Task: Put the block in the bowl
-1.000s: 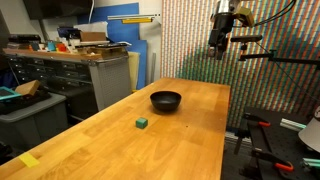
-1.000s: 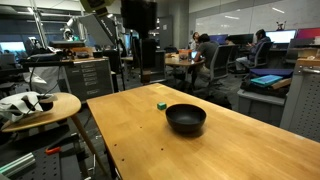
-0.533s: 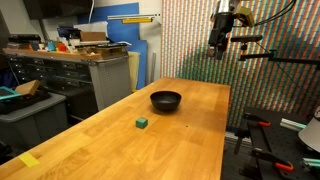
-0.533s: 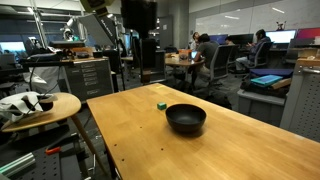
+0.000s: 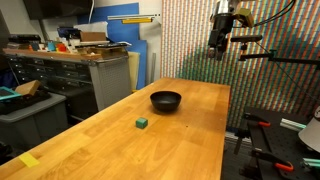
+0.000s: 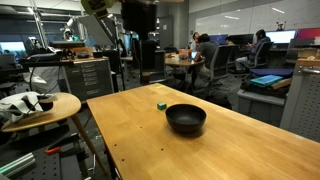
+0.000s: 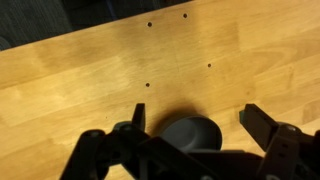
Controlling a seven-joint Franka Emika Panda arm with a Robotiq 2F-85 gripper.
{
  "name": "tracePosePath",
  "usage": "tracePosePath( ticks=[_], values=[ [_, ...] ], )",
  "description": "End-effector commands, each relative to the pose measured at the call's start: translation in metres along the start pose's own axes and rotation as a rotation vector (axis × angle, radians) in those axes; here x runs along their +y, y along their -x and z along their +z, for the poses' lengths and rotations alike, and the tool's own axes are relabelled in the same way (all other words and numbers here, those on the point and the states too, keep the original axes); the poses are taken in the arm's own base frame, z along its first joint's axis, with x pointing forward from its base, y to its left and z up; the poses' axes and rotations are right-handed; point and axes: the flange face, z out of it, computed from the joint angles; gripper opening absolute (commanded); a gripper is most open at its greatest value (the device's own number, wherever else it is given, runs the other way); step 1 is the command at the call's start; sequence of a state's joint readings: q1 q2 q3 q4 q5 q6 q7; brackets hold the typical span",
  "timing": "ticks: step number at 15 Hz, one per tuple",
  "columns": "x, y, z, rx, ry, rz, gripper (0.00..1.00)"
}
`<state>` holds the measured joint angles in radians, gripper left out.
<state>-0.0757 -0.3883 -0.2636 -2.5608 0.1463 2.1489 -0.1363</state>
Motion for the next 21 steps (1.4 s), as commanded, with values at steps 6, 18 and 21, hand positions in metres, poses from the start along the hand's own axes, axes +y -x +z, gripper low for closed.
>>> tracePosePath(
  ticks=[6, 18, 21],
  values=[
    [-0.041, -0.043, 0.029, -0.007, 0.049, -0.005, 1.00],
    [-0.155, -0.138, 0.129, -0.102, 0.133, -0.025, 1.00],
    [-0.184, -0.157, 0.152, -0.079, 0.122, -0.035, 1.00]
  ],
)
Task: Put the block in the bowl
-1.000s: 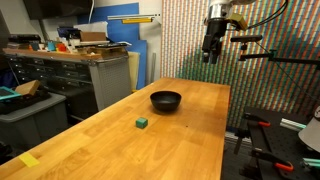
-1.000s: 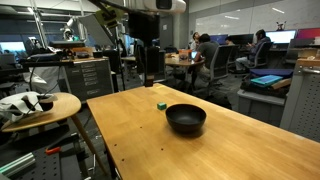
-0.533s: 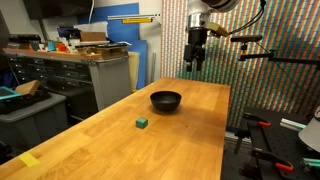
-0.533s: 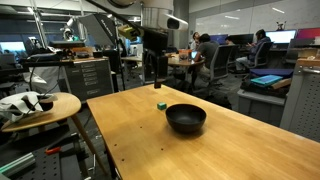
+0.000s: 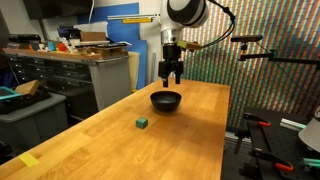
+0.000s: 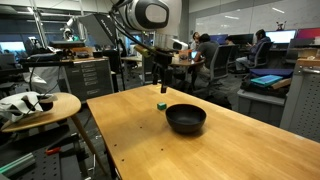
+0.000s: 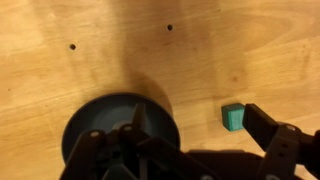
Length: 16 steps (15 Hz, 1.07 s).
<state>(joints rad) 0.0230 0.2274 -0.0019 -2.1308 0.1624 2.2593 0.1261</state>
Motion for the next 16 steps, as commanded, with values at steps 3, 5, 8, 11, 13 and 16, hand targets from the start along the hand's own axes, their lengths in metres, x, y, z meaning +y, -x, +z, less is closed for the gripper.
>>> tracePosePath(
  ticks=[3, 5, 8, 11, 13, 16],
  values=[
    [-0.059, -0.047, 0.021, 0.107, -0.013, -0.052, 1.00],
    [-0.082, -0.053, 0.031, 0.138, -0.021, -0.112, 1.00],
    [-0.110, -0.056, 0.051, 0.163, 0.008, -0.226, 1.00],
    [-0.123, -0.058, 0.075, 0.156, 0.048, -0.305, 1.00],
    [-0.126, -0.060, 0.093, 0.145, 0.055, -0.343, 1.00],
    [-0.122, -0.065, 0.120, 0.117, 0.062, -0.376, 1.00]
  ],
)
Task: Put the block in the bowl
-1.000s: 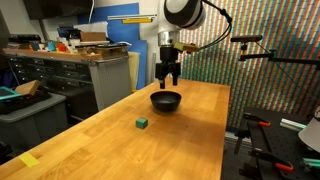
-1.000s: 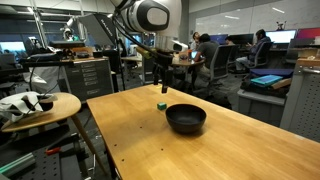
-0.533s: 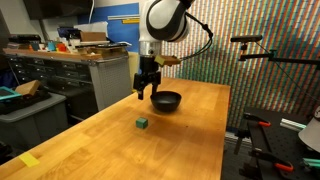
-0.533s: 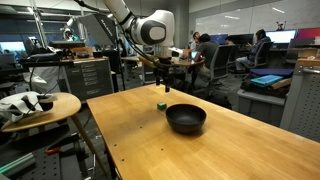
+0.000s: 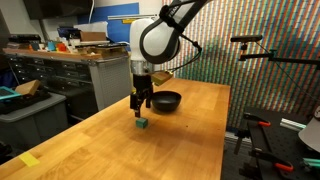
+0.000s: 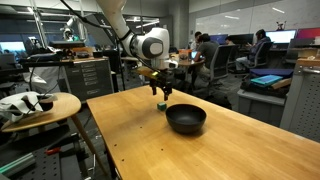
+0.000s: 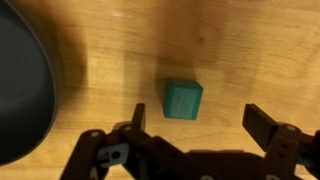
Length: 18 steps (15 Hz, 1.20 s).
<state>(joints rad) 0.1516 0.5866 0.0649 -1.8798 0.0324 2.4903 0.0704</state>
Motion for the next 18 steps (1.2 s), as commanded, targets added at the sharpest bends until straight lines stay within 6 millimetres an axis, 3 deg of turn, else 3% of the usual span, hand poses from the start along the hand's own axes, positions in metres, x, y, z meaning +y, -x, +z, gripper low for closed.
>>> tracePosePath(
  ticks=[1, 5, 6, 8, 14, 18],
  values=[
    [0.004, -0.012, 0.028, 0.001, 0.010, -0.056, 1.00],
    [0.006, -0.013, 0.051, -0.023, 0.005, -0.067, 1.00],
    [0.007, -0.013, 0.055, -0.028, 0.005, -0.070, 0.75],
    [0.007, -0.014, 0.055, -0.023, 0.012, -0.075, 0.68],
    [0.011, -0.020, 0.039, 0.019, 0.041, -0.078, 0.19],
    [0.019, -0.023, 0.025, 0.044, 0.062, -0.072, 0.20]
  ],
)
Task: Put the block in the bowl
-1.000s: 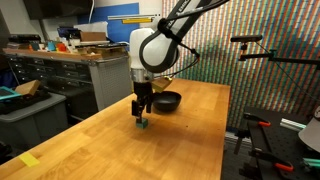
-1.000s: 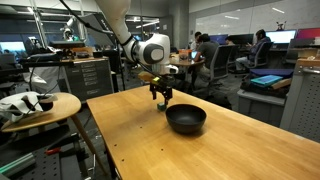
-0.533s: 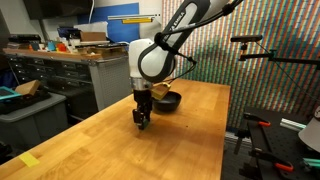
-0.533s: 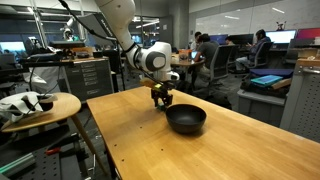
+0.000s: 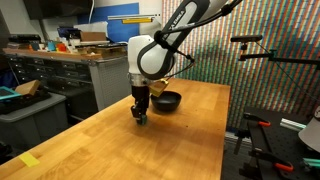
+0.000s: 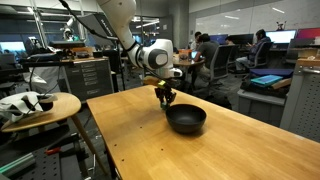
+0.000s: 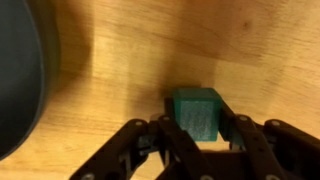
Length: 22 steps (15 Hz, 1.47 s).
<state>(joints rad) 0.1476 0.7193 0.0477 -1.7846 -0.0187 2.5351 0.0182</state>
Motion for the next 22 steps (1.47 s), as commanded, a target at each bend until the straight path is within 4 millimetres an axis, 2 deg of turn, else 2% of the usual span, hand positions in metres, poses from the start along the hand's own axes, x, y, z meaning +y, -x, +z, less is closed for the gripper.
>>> tracePosePath(
  ticks=[1, 7, 12, 17, 19, 22],
  values=[
    [0.008, -0.006, -0.024, 0.040, 0.031, 0.003, 0.19],
    [0.042, -0.013, -0.077, 0.090, 0.060, 0.049, 0.19],
    [0.092, -0.009, -0.106, 0.119, 0.116, 0.128, 0.18],
    [0.145, 0.011, -0.105, 0.103, 0.187, 0.243, 0.18],
    [0.155, 0.021, -0.099, 0.081, 0.190, 0.279, 0.18],
    [0.161, 0.035, -0.087, 0.051, 0.184, 0.310, 0.18]
  ],
)
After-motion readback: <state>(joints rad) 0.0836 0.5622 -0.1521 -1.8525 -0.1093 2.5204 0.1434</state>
